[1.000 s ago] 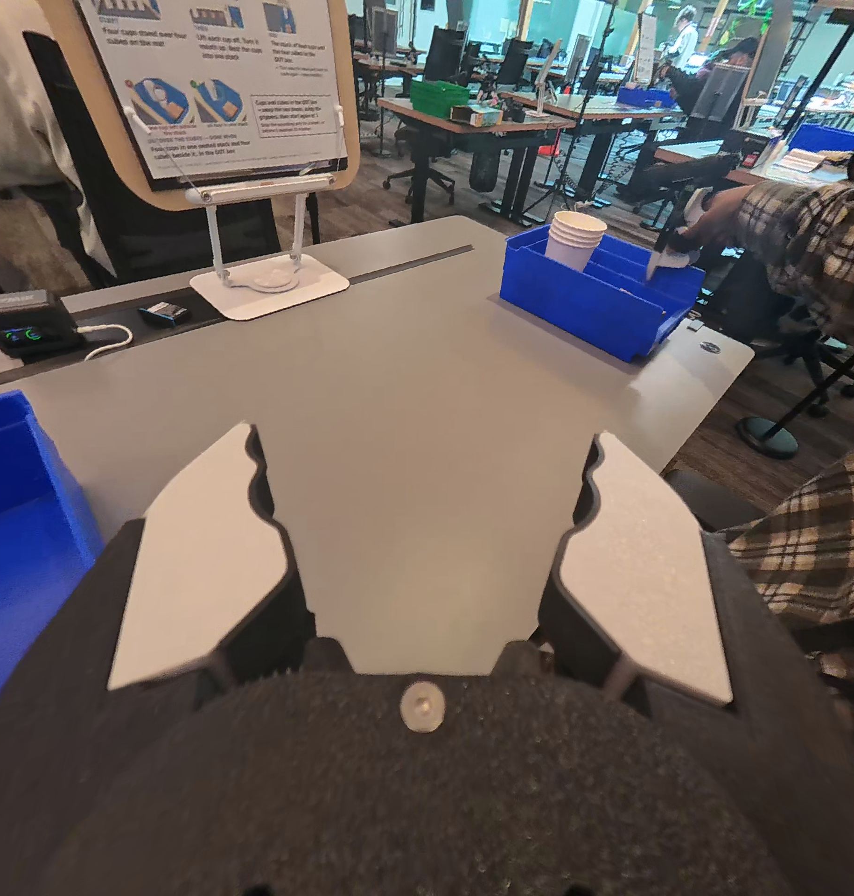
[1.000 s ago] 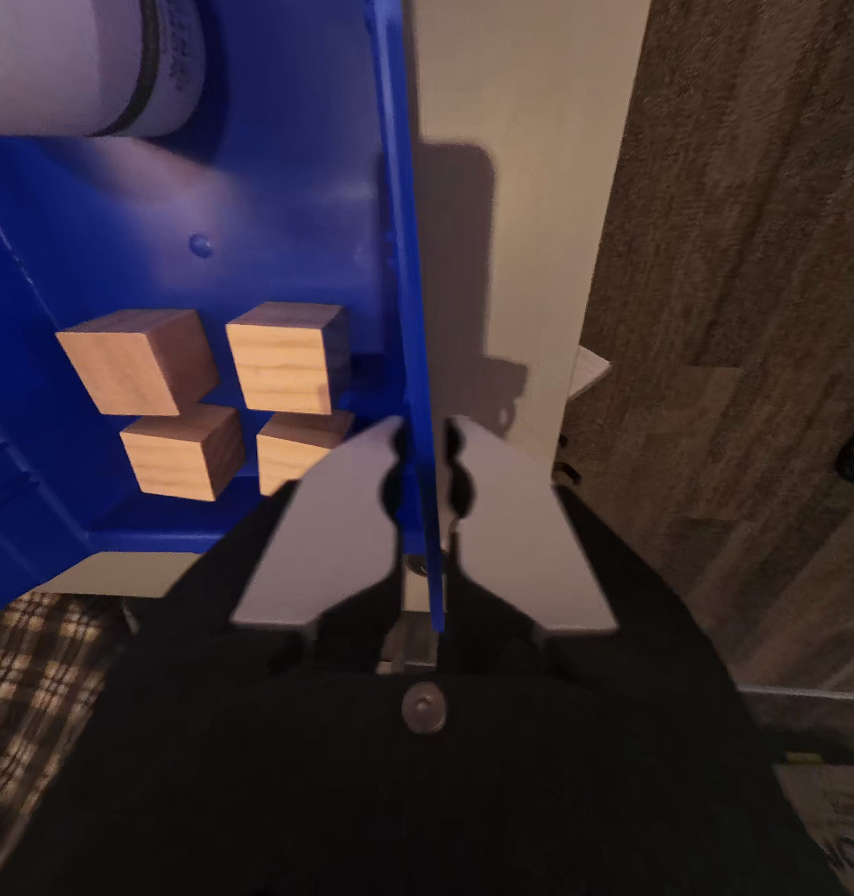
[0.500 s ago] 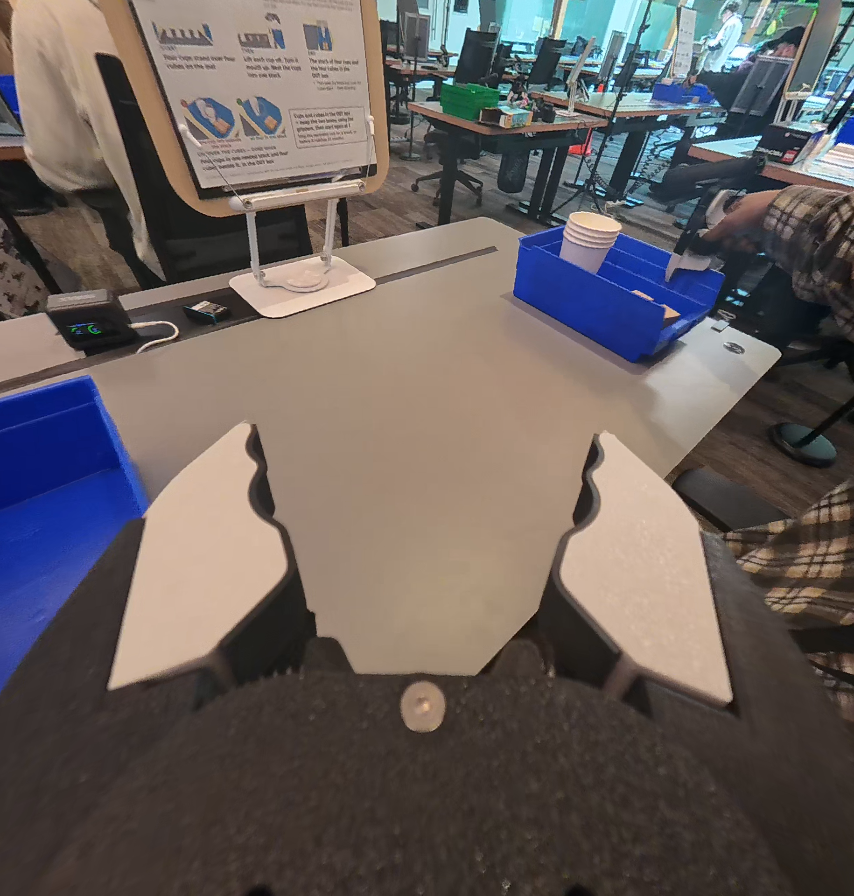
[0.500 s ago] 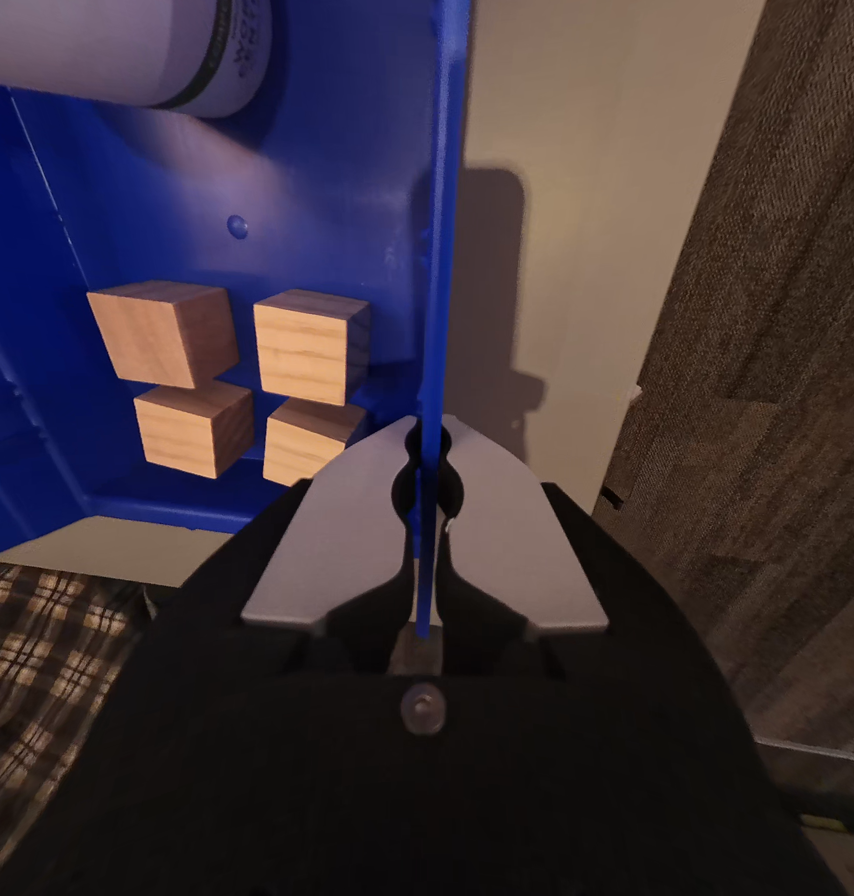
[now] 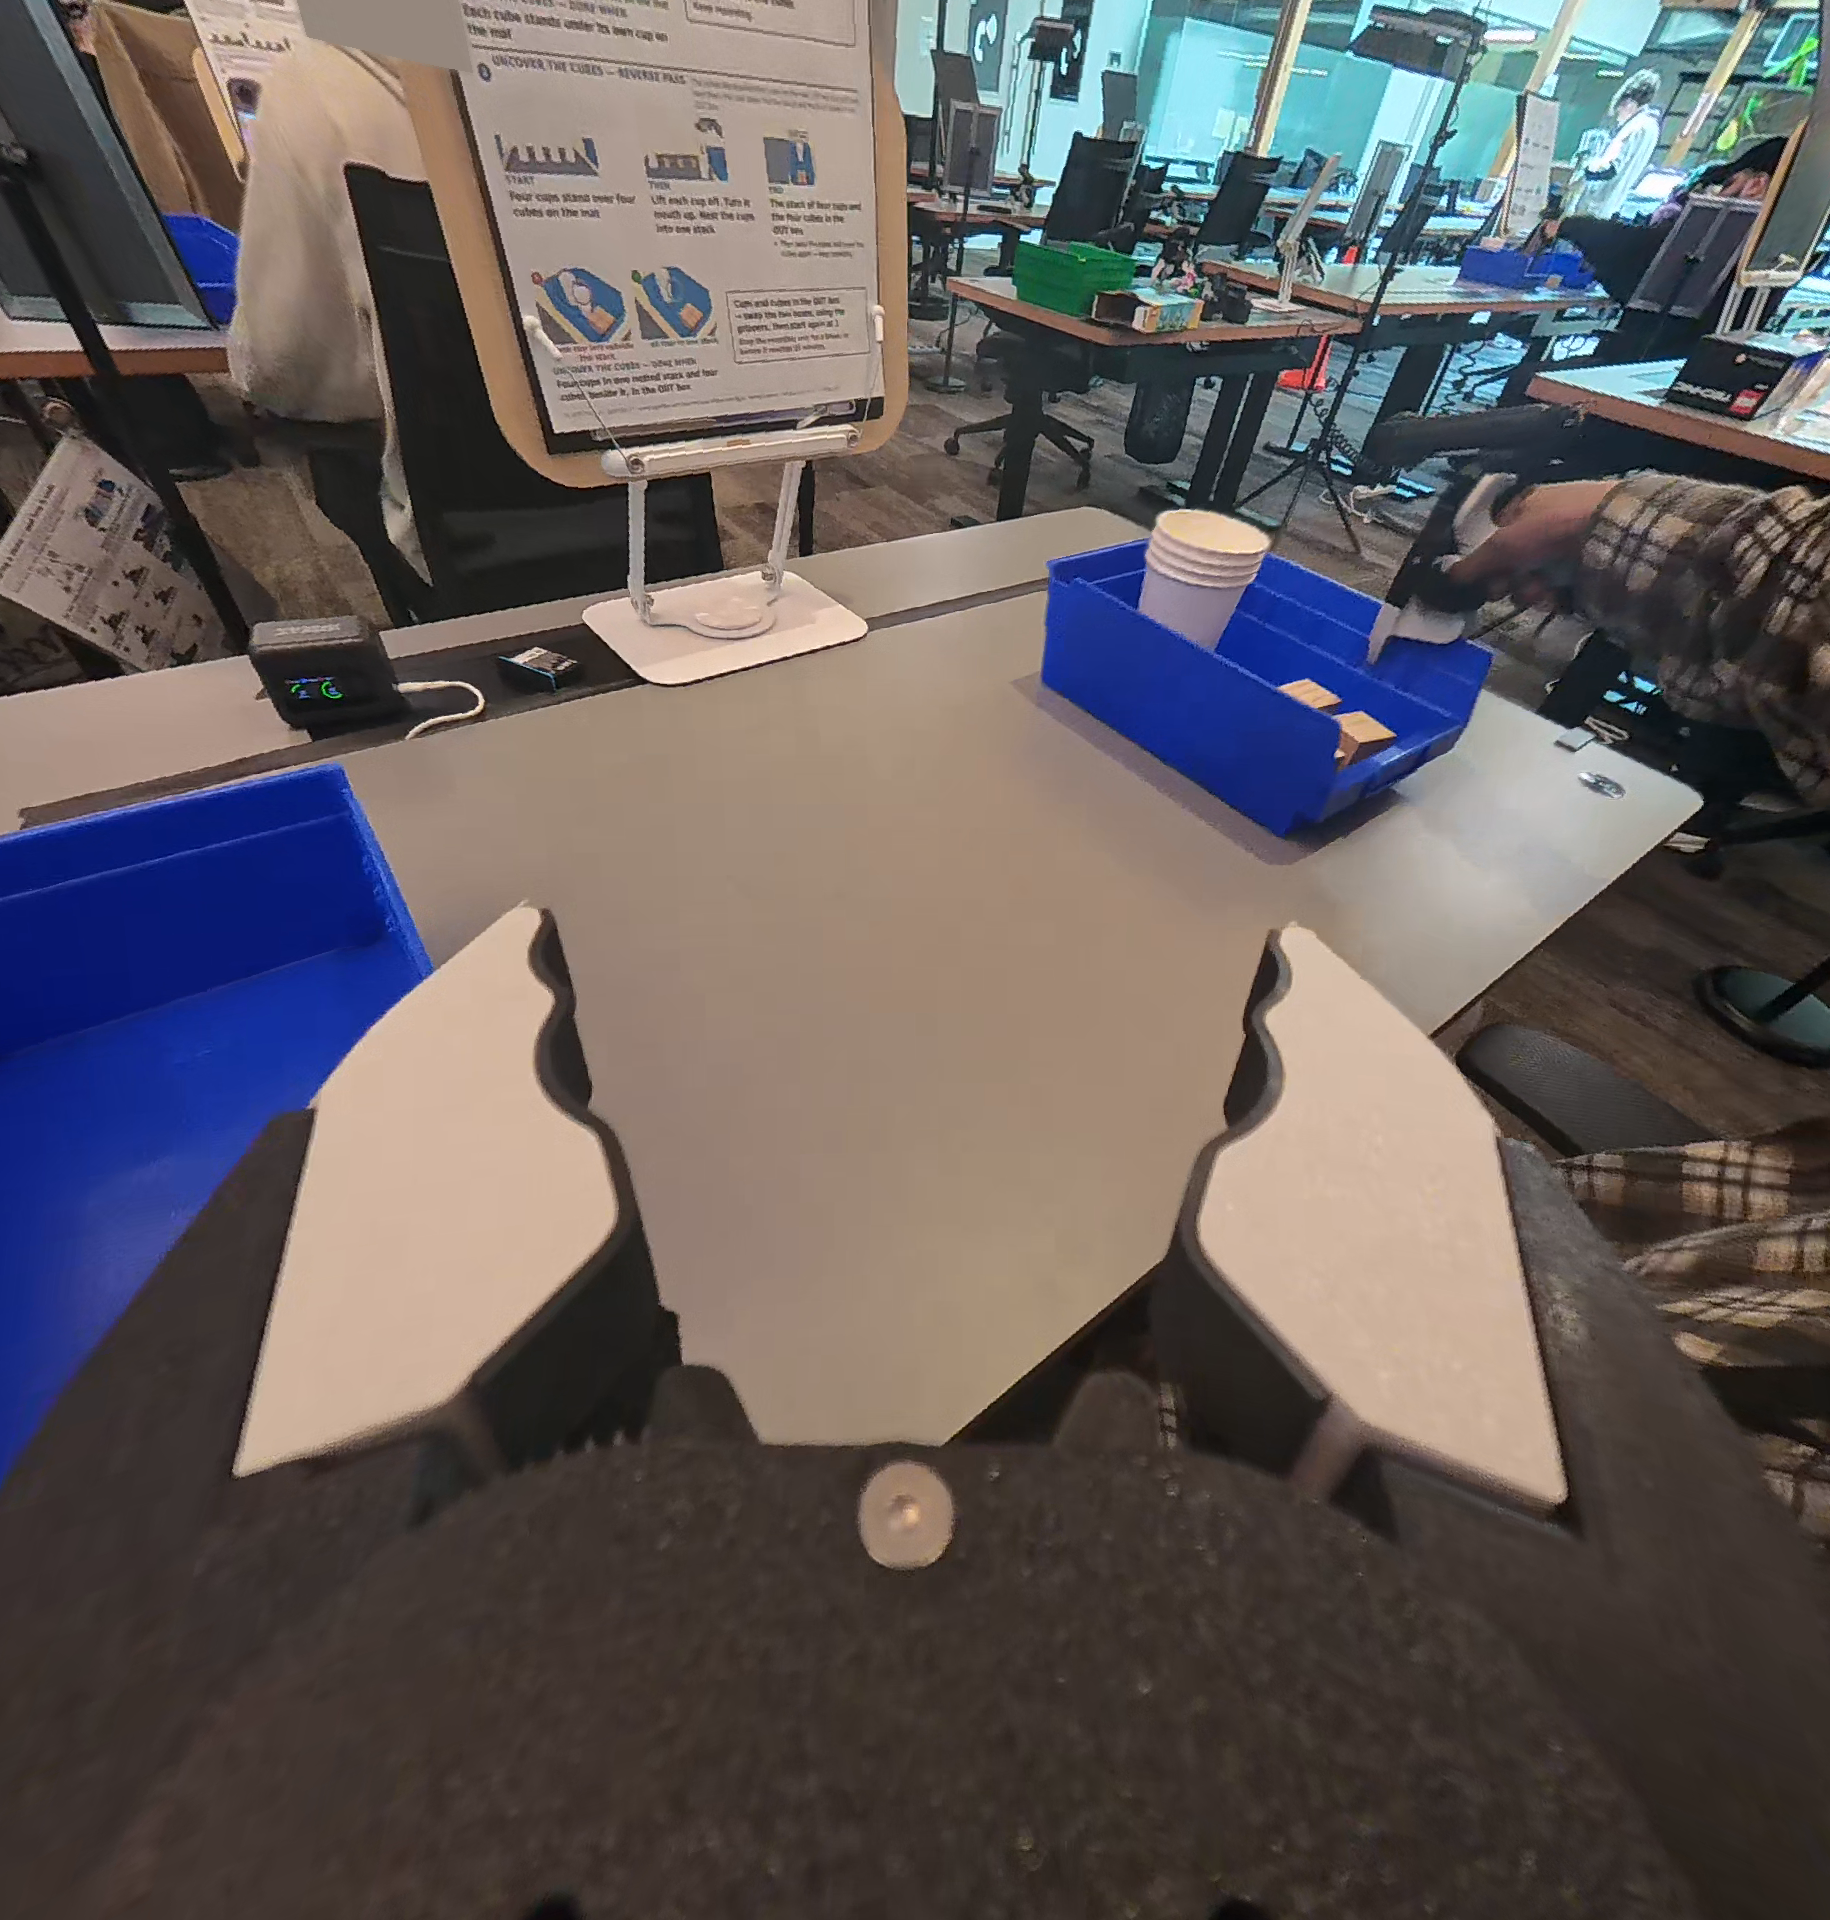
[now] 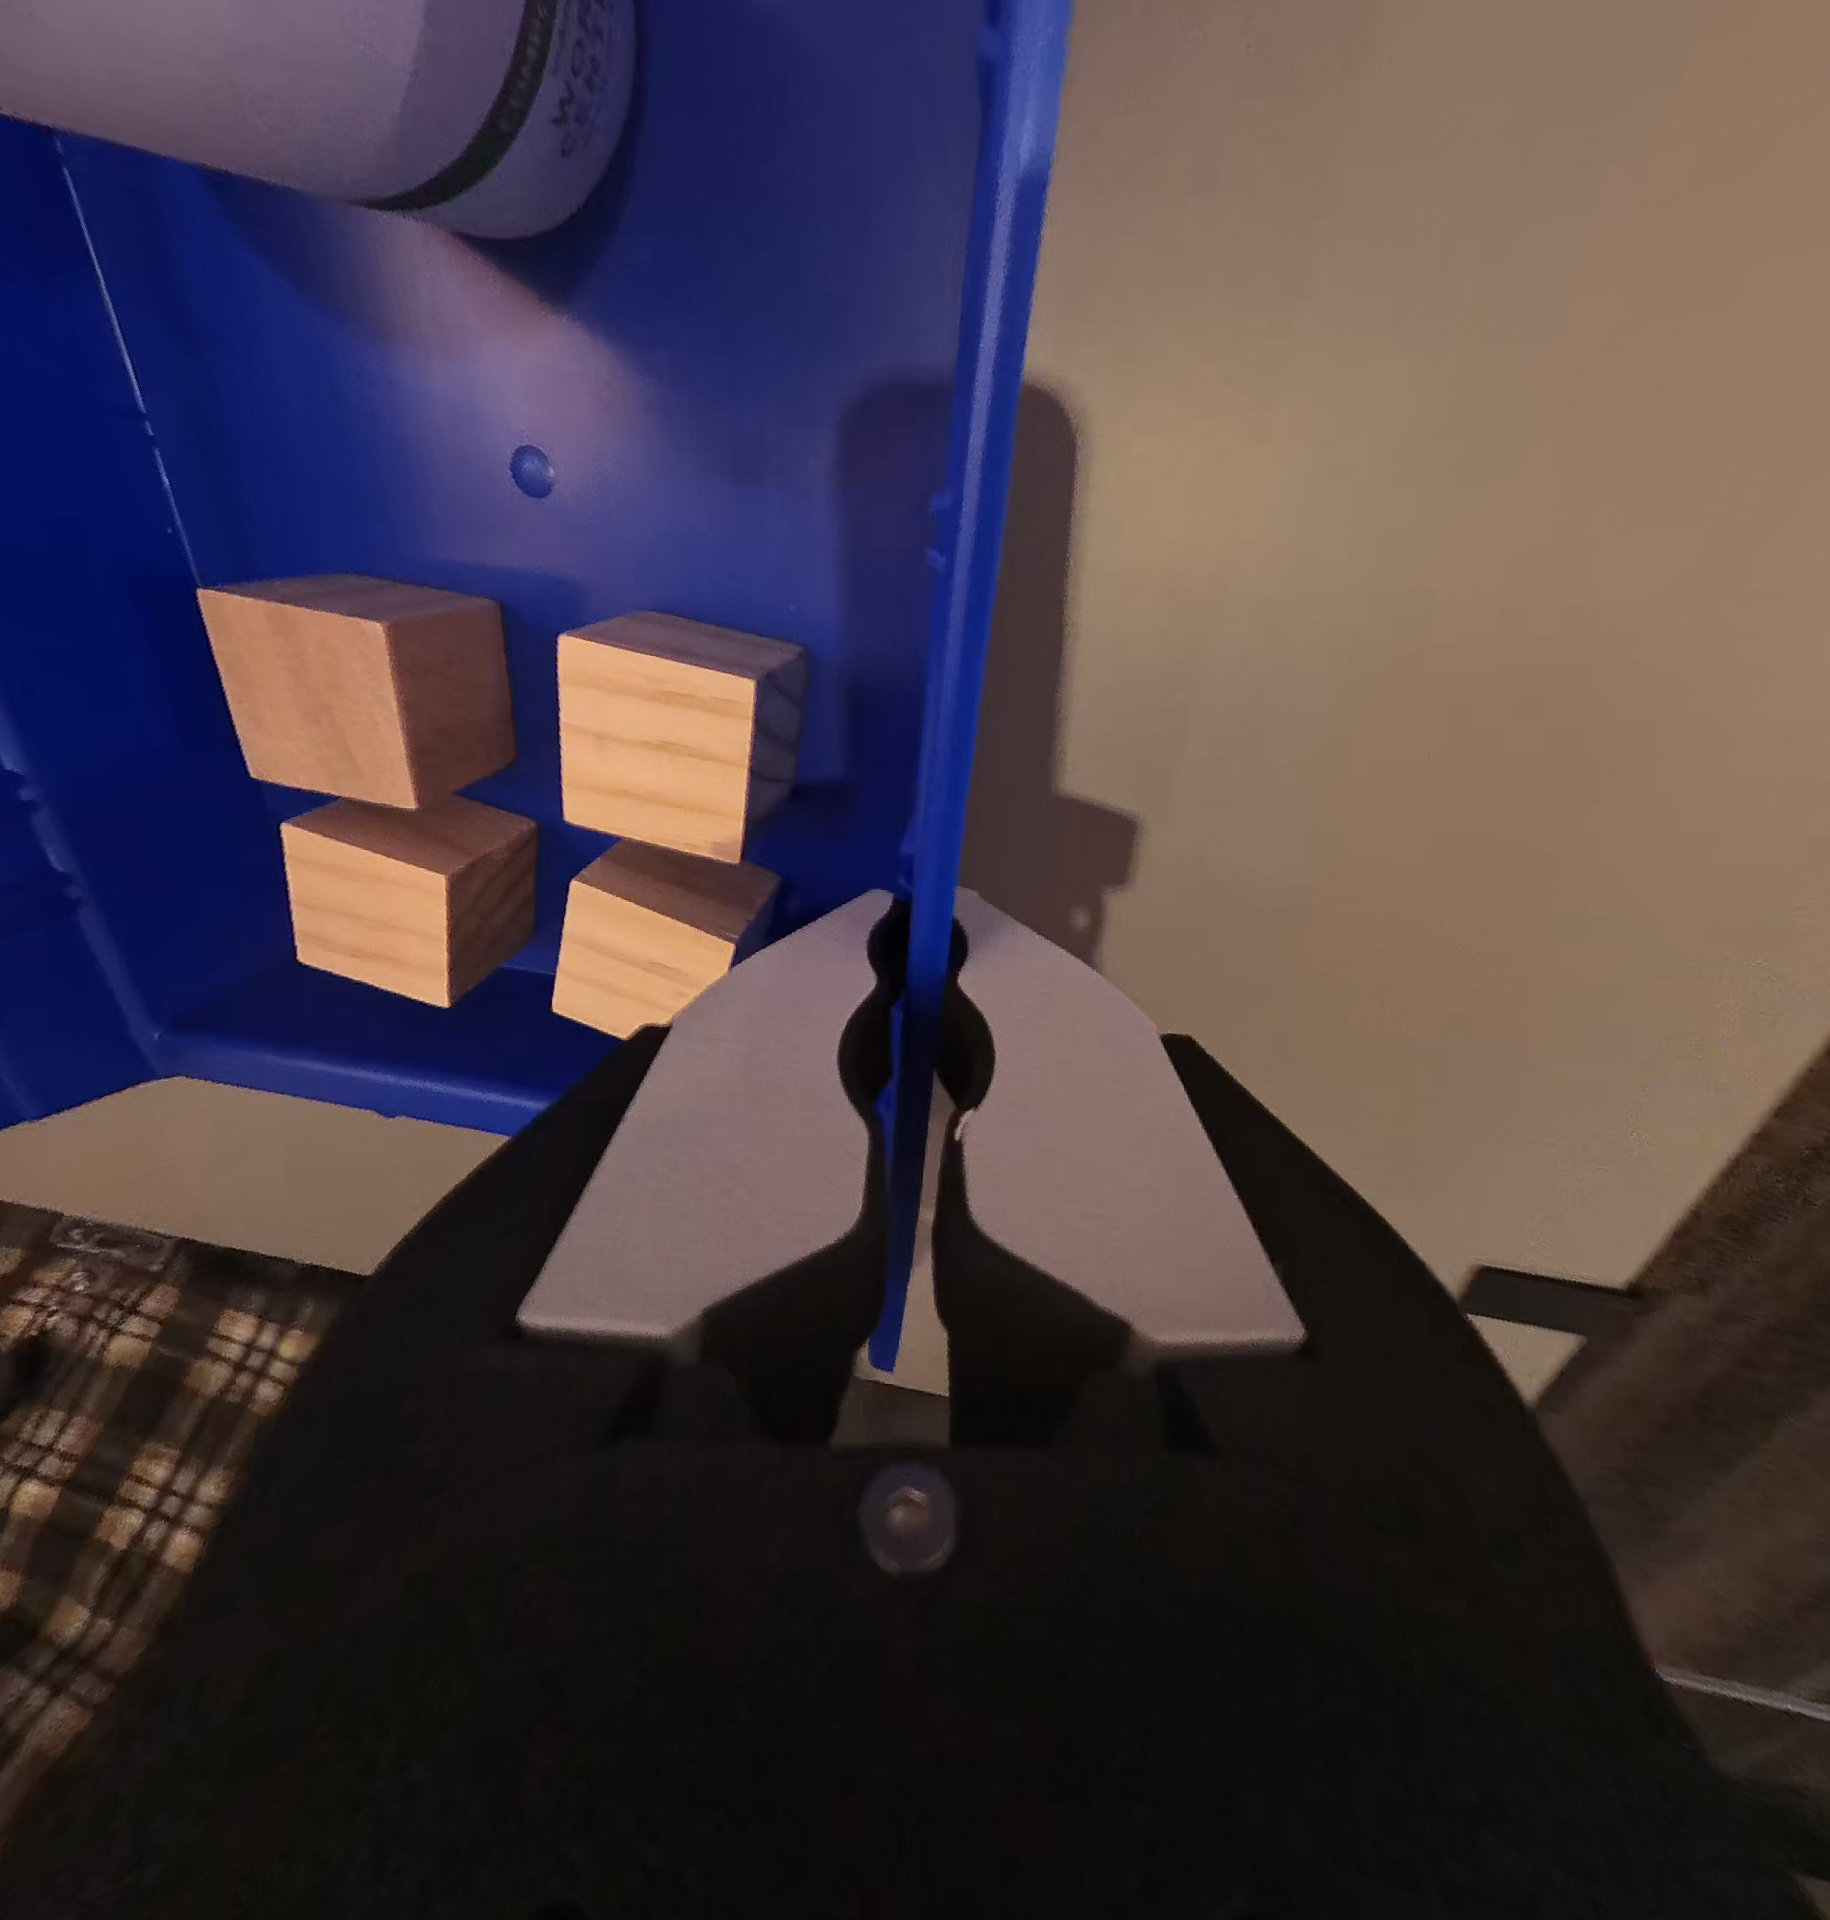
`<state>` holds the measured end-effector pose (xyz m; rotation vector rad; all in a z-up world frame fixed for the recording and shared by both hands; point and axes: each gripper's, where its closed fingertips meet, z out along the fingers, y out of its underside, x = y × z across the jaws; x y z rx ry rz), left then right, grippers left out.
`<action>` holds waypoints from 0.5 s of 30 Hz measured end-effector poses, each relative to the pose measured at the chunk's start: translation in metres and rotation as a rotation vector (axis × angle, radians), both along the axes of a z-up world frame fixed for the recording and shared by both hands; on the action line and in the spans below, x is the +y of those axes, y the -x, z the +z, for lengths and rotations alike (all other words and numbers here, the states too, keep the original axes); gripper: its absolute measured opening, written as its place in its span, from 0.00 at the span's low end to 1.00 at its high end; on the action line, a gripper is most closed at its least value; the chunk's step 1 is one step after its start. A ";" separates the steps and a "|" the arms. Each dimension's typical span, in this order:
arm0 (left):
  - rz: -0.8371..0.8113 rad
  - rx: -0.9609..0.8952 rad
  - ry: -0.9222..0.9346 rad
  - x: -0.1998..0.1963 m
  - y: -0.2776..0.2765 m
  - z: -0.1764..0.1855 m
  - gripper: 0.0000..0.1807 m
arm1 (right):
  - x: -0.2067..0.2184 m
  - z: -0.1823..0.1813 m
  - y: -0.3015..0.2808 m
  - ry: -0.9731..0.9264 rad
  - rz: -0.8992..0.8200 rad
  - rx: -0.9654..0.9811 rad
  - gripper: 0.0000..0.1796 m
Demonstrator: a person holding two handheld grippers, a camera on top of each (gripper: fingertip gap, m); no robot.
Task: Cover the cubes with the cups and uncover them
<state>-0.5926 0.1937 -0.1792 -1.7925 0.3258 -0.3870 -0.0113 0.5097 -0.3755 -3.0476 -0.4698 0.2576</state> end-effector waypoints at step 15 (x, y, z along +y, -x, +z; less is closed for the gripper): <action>-0.026 -0.024 0.049 0.007 0.008 -0.013 0.66 | -0.036 0.002 0.215 -0.014 0.100 0.026 0.02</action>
